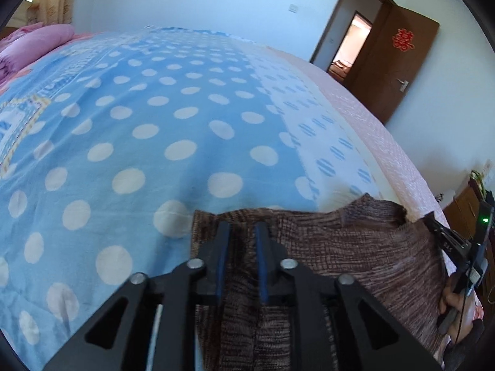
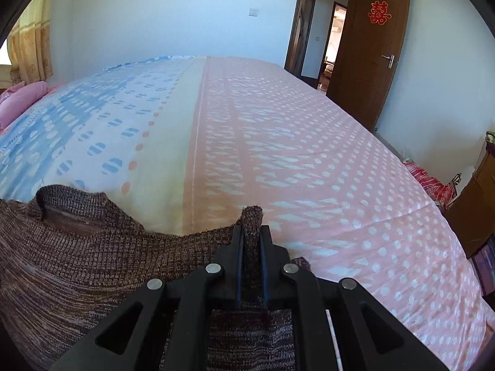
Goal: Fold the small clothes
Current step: 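Lay the folded edge down with both grippers and open them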
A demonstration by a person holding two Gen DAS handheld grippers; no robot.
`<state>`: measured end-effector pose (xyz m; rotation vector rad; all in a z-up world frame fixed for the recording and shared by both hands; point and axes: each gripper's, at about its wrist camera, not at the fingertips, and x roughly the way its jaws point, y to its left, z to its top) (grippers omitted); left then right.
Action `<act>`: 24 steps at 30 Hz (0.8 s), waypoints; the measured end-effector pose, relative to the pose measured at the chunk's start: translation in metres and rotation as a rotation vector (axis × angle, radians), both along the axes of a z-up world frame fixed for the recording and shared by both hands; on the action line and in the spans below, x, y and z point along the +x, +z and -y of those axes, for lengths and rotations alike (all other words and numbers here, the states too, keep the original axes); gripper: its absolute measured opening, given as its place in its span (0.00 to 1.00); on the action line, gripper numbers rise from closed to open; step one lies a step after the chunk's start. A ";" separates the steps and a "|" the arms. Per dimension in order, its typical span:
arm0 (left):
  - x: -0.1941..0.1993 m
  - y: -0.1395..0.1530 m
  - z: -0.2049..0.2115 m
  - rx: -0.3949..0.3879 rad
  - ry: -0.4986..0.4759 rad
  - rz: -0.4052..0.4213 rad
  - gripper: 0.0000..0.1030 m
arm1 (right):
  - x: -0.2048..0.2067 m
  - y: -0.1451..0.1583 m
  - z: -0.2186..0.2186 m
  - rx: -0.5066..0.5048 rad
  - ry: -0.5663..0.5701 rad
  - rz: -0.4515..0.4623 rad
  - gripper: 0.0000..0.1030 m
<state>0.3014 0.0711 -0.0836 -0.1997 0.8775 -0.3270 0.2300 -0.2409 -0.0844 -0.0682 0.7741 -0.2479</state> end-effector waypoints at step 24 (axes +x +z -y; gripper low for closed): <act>0.008 0.010 0.008 -0.021 0.013 0.048 0.10 | -0.015 0.026 0.005 0.037 -0.026 0.127 0.08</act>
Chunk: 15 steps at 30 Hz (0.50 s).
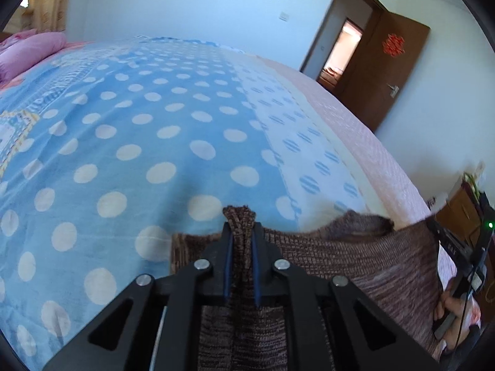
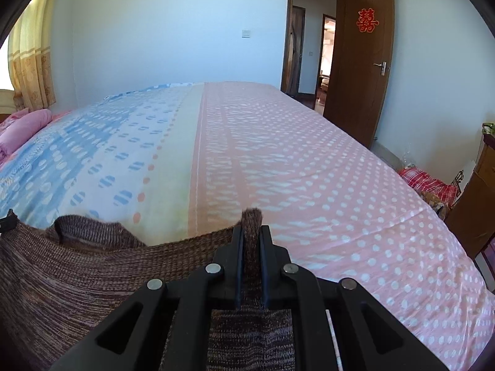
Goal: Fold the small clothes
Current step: 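Lay the folded edge down with both grippers and open them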
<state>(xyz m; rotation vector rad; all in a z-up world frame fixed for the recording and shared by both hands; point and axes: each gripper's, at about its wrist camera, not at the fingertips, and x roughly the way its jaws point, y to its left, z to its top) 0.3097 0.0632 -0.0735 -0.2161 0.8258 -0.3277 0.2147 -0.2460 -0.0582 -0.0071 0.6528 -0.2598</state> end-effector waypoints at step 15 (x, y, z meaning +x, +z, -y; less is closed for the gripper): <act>0.005 -0.013 0.021 0.252 0.056 -0.023 0.18 | -0.001 0.000 0.022 0.005 -0.129 0.011 0.08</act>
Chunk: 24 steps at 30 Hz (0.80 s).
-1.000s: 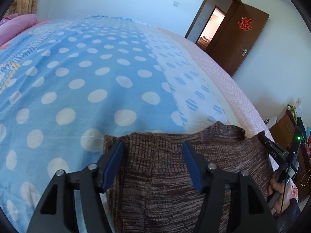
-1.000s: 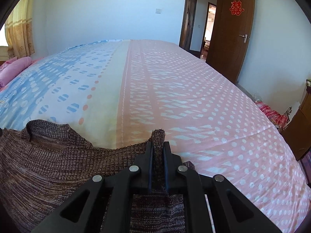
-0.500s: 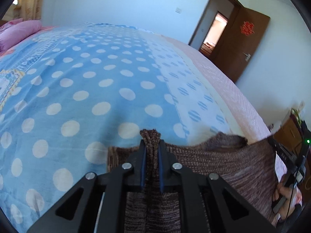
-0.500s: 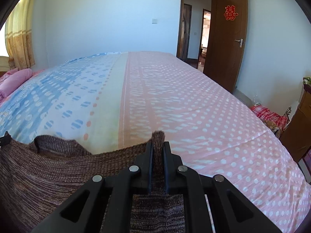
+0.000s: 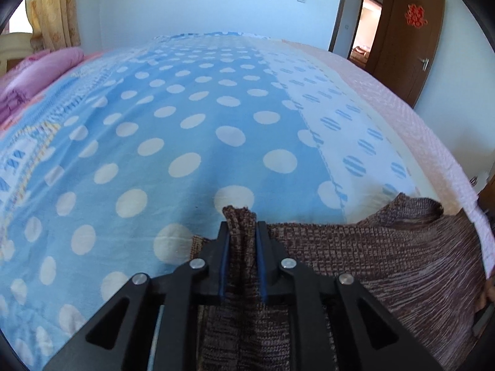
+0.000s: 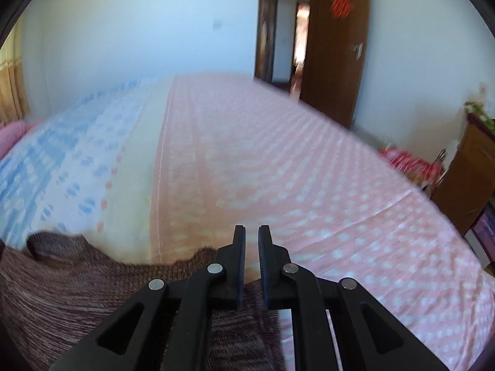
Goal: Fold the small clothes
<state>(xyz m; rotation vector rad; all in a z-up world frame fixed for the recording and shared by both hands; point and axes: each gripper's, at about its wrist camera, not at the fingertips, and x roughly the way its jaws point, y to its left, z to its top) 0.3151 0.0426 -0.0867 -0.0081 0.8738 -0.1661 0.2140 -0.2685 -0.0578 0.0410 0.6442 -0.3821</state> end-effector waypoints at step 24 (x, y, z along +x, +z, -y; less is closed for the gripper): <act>-0.124 -0.004 0.038 0.136 -0.088 0.042 0.80 | -0.120 -0.033 -0.050 0.143 0.103 -0.163 0.08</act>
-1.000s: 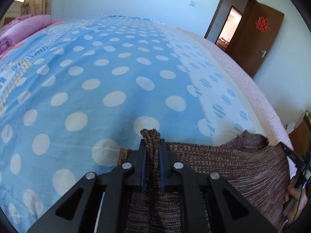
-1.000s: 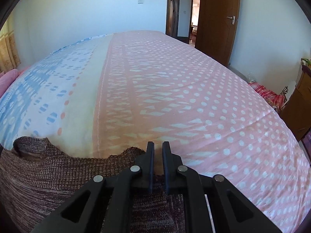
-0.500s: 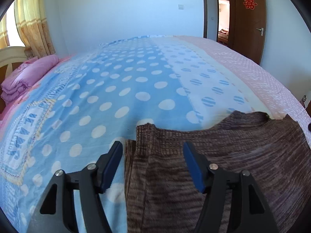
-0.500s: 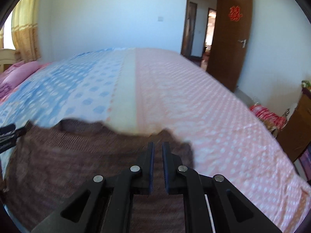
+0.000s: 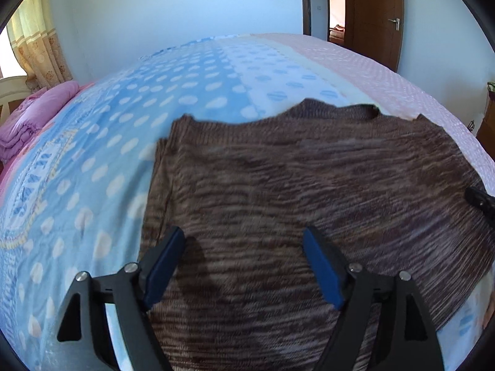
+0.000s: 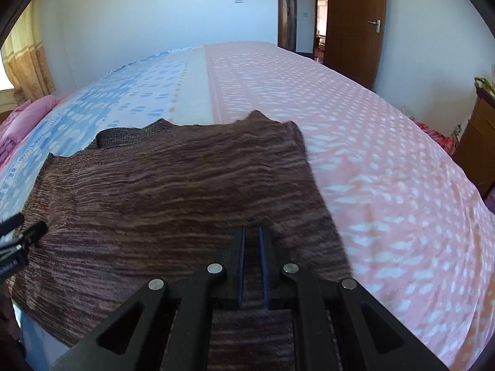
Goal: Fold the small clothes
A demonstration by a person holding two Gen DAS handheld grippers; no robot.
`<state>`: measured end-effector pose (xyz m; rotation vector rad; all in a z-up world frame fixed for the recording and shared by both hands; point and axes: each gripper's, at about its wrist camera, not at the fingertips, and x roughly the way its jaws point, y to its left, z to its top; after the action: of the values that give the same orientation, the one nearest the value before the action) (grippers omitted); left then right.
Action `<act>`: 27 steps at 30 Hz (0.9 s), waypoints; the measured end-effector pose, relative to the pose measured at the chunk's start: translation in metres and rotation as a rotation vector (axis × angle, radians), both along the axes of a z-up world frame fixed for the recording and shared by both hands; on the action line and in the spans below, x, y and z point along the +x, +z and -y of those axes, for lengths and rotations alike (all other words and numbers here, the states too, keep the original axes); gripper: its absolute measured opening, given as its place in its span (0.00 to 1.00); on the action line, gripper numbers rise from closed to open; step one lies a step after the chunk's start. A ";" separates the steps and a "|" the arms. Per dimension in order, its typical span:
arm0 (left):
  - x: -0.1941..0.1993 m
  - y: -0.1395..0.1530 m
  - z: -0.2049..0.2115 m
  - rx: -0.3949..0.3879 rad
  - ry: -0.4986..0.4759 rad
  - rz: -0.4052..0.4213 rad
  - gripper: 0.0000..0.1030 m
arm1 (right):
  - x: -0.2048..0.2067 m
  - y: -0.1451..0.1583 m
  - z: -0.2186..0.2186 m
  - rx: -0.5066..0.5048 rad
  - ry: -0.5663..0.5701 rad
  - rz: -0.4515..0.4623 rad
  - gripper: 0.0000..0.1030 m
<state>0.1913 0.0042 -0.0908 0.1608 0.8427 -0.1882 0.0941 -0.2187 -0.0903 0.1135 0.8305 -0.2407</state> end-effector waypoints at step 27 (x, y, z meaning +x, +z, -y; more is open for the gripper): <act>-0.051 -0.011 -0.095 -0.564 0.170 -0.088 0.93 | -0.035 -0.003 0.008 0.006 -0.010 0.049 0.09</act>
<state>0.1403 0.0987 -0.1018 -0.4490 0.8559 -0.2672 0.0590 -0.2269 -0.0936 0.1294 0.7818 -0.2440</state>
